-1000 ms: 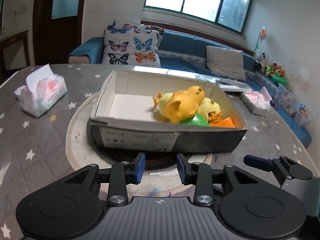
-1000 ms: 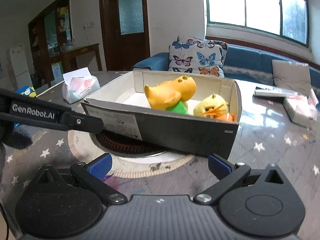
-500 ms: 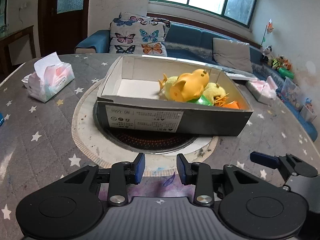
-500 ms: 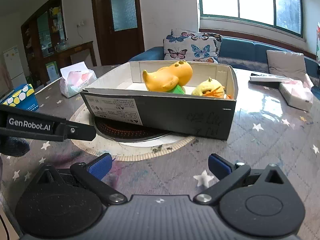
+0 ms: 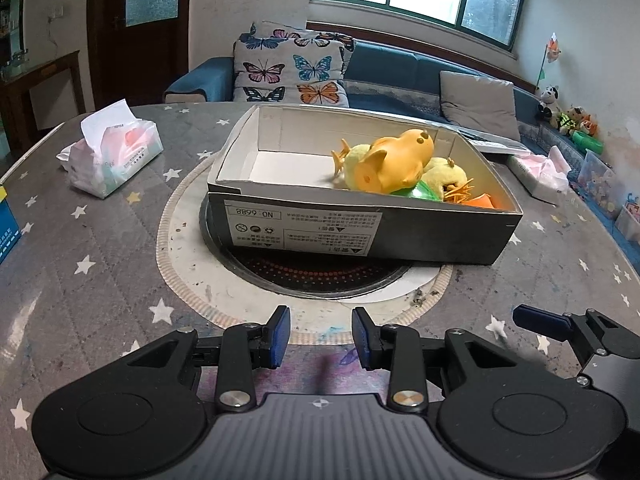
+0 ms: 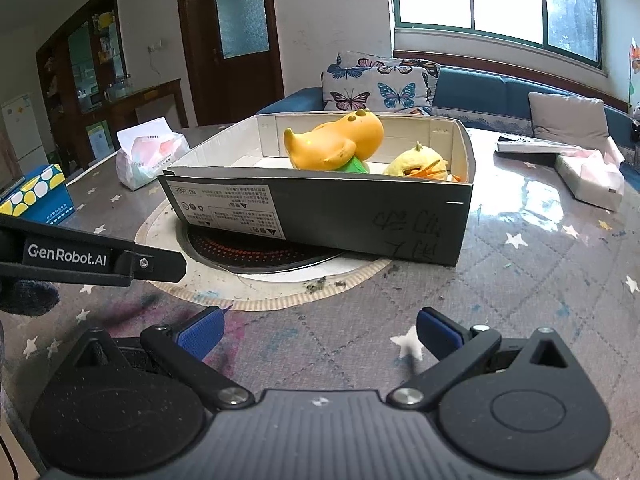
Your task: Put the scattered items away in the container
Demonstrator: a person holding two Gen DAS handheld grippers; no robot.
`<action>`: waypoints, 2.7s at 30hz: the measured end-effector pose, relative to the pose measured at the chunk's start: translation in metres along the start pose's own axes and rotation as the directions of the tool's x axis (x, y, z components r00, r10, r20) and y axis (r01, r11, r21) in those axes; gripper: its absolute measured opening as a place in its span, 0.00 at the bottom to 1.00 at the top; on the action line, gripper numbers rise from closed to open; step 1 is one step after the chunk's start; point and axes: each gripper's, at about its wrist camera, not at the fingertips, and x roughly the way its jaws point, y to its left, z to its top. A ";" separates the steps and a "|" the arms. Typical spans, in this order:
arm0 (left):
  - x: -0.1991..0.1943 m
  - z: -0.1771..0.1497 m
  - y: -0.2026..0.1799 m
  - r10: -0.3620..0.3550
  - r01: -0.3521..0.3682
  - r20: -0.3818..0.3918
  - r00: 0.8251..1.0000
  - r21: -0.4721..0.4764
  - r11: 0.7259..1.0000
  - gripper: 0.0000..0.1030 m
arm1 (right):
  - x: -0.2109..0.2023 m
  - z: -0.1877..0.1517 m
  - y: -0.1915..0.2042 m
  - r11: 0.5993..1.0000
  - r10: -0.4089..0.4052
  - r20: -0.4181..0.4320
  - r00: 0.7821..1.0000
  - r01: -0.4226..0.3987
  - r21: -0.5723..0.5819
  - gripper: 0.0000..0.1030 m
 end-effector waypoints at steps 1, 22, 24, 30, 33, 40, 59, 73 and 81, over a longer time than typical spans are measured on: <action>0.000 0.000 0.000 0.001 -0.001 -0.002 1.000 -0.002 1.000 0.35 | 0.000 0.000 0.001 1.000 0.001 -0.001 1.000 -0.001 -0.001 1.00; 0.013 0.006 -0.005 0.029 -0.029 -0.031 0.999 0.010 1.000 0.35 | 0.009 0.008 -0.003 1.000 -0.018 -0.023 1.000 0.019 0.009 1.00; 0.014 0.008 -0.004 0.032 -0.032 -0.032 0.999 0.012 0.999 0.35 | 0.010 0.009 -0.004 1.000 -0.022 -0.025 0.999 0.022 0.010 1.00; 0.016 0.011 -0.006 0.045 -0.044 -0.031 0.999 0.024 0.999 0.35 | 0.015 0.012 -0.004 1.000 -0.023 -0.030 0.999 0.024 0.011 1.00; 0.018 0.013 -0.007 0.047 -0.046 -0.032 0.998 0.029 0.999 0.35 | 0.017 0.013 -0.005 1.000 -0.021 -0.034 0.999 0.022 0.012 1.00; 0.026 0.017 -0.005 0.053 -0.052 -0.045 0.998 0.029 0.998 0.35 | 0.023 0.017 -0.007 0.999 -0.028 -0.045 0.999 0.029 0.016 1.00; 0.039 0.031 0.000 0.071 -0.069 -0.062 0.996 0.037 0.997 0.35 | 0.037 0.031 -0.009 0.999 -0.050 -0.061 0.997 0.051 0.015 1.00; 0.051 0.038 0.001 0.083 -0.079 -0.074 0.994 0.055 0.995 0.35 | 0.049 0.039 -0.007 0.998 -0.054 -0.075 0.996 0.055 0.011 1.00; 0.056 0.038 0.001 0.087 -0.082 -0.082 0.993 0.062 0.995 0.35 | 0.053 0.039 -0.007 0.998 -0.055 -0.082 0.995 0.056 0.009 1.00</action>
